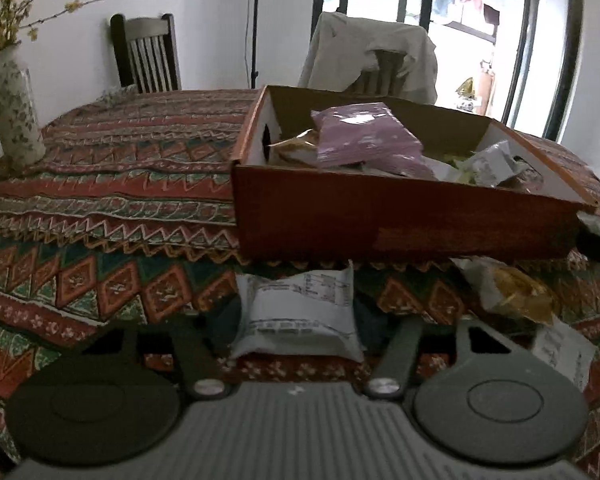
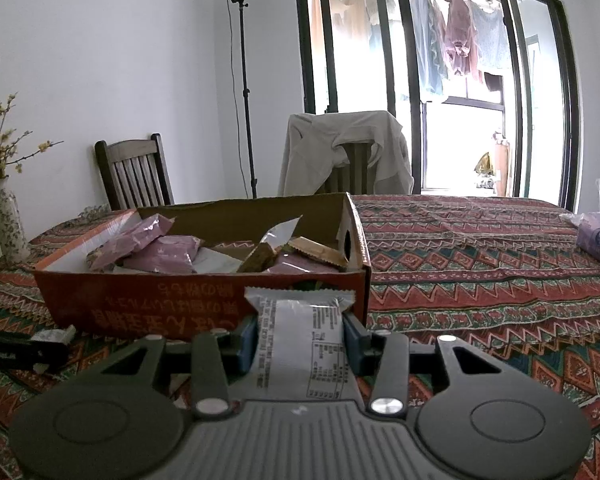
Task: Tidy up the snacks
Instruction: 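Grasp the white wrapper packet with the left gripper while the right holds its packet, then carry both white packets over the box and open both grippers to drop them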
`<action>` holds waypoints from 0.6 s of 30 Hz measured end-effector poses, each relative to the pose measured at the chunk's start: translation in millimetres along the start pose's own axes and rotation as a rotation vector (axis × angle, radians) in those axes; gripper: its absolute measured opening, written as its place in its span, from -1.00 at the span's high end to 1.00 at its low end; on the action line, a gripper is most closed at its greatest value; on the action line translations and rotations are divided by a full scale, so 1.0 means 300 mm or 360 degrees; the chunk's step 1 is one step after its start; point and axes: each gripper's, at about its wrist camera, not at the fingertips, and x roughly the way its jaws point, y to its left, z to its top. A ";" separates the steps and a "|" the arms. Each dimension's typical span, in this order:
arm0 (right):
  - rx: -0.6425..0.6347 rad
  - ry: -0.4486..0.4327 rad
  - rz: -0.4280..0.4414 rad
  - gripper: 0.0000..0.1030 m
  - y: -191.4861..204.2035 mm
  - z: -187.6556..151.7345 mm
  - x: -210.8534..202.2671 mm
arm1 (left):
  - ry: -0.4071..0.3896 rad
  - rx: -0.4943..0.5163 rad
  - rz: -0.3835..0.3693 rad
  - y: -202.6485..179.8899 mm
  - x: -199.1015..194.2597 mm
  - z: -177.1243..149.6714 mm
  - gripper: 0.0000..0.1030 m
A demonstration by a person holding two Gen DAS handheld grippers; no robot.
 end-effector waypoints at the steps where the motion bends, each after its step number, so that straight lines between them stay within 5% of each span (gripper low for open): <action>1: 0.0000 0.0000 0.0000 0.17 0.000 0.000 0.000 | -0.0009 0.0000 -0.0010 -0.003 -0.005 -0.003 -0.17; 18: -0.0061 -0.0181 0.0023 0.17 0.034 0.062 -0.094 | -0.0391 0.0084 -0.0153 -0.068 -0.193 0.115 -0.17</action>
